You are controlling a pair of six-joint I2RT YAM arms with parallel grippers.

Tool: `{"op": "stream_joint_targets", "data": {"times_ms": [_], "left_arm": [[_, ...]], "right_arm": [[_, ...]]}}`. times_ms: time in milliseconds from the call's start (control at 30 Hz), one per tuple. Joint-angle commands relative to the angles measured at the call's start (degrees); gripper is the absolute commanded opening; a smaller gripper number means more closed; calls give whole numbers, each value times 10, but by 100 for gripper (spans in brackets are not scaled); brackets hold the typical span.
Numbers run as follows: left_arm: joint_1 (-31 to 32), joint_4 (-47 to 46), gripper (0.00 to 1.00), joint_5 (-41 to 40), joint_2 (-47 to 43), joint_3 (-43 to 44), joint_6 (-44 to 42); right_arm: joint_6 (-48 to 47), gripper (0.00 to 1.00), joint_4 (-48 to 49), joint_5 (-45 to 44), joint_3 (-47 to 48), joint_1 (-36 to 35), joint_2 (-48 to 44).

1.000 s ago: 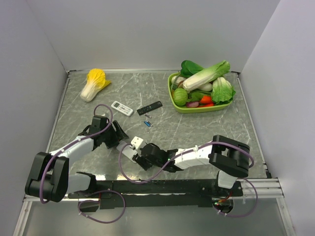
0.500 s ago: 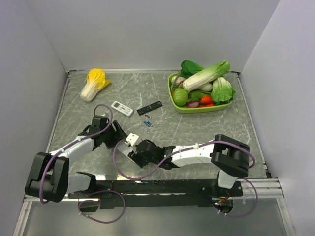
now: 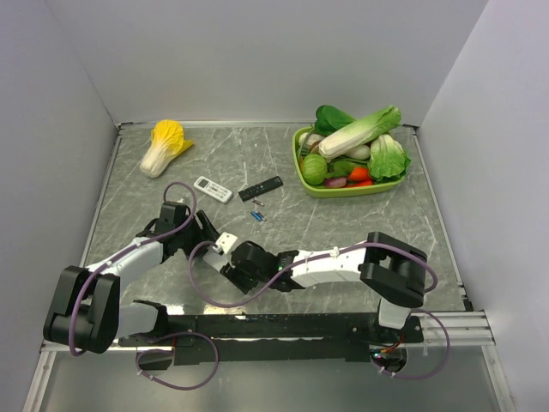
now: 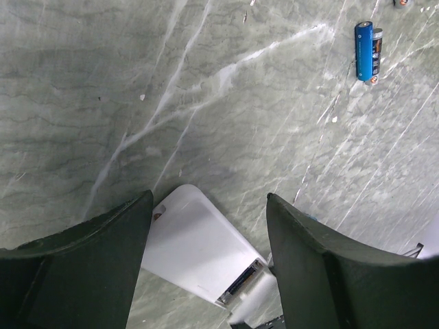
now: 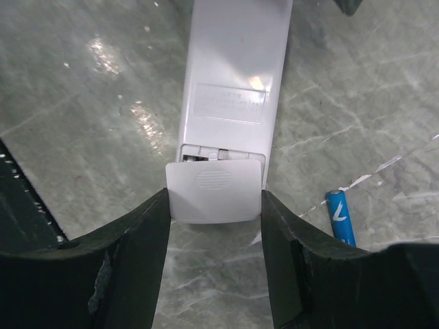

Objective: Load the batteries into the remote control

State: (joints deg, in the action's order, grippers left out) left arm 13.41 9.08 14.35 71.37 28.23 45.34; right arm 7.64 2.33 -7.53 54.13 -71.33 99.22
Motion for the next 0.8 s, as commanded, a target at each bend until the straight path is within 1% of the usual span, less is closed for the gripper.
{"op": "stream_joint_targets", "data": {"times_ms": [0,300,367,767], "left_arm": [[1,34,73,0,-3,-16,1],[1,34,73,0,-5,-17,1],[1,35,73,0,-6,-17,1],[1,33,73,2,-7,-17,1]], "right_arm": [[17,51,-22,1,32,8,20],[19,53,-21,3,42,10,25],[19,53,-40,7,46,11,27],[12,59,-61,27,70,13,36]]}}
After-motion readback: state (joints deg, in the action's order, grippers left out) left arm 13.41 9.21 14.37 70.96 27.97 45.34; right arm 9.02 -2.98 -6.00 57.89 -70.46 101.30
